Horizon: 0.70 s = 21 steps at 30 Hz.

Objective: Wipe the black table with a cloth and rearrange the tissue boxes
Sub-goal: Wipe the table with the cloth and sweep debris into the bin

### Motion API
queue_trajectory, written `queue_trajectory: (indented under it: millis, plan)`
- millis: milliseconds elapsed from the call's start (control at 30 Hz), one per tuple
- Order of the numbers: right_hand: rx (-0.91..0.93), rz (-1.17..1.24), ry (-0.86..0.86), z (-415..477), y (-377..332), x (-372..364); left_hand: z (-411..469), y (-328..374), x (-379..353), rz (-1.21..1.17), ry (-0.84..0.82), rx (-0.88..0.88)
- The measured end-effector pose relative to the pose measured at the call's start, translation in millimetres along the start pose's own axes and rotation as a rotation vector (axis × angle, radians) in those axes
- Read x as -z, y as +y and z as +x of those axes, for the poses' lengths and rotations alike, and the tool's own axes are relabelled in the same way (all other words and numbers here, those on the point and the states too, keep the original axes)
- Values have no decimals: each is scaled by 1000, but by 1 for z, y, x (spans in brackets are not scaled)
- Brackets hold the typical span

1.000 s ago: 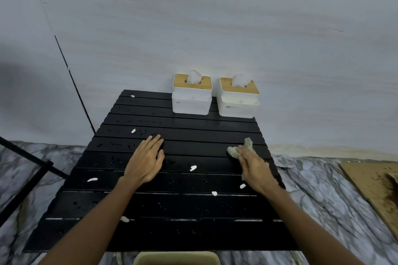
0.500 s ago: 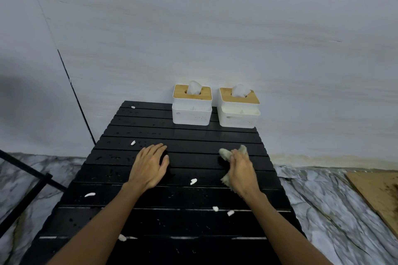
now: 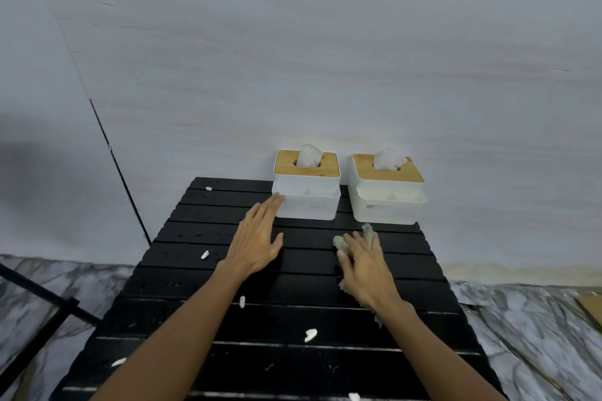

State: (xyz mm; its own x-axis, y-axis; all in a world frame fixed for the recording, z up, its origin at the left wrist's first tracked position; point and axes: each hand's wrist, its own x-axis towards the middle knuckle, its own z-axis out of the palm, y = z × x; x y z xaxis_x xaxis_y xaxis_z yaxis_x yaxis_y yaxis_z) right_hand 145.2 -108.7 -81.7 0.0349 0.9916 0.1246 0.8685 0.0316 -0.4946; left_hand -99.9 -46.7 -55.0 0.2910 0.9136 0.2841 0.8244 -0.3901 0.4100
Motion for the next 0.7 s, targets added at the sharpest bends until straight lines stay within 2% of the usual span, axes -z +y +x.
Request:
queue_trajectory:
  millis: [100, 200, 333, 433, 700]
  plan:
    - [-44, -199, -44, -4, 9, -5, 17, -6, -7, 32, 19, -61]
    - [-53, -209, -18, -7, 12, -7, 30, -11, -16, 55, 40, -85]
    - [-51, -201, 5, -7, 12, -8, 35, -6, -30, 218, 191, -101]
    - [-35, -189, 18, -9, 11, -5, 36, 19, -38, 271, 275, -217]
    - [-35, -54, 85, -19, 26, -1, 72, 102, -68, 232, 157, -440]
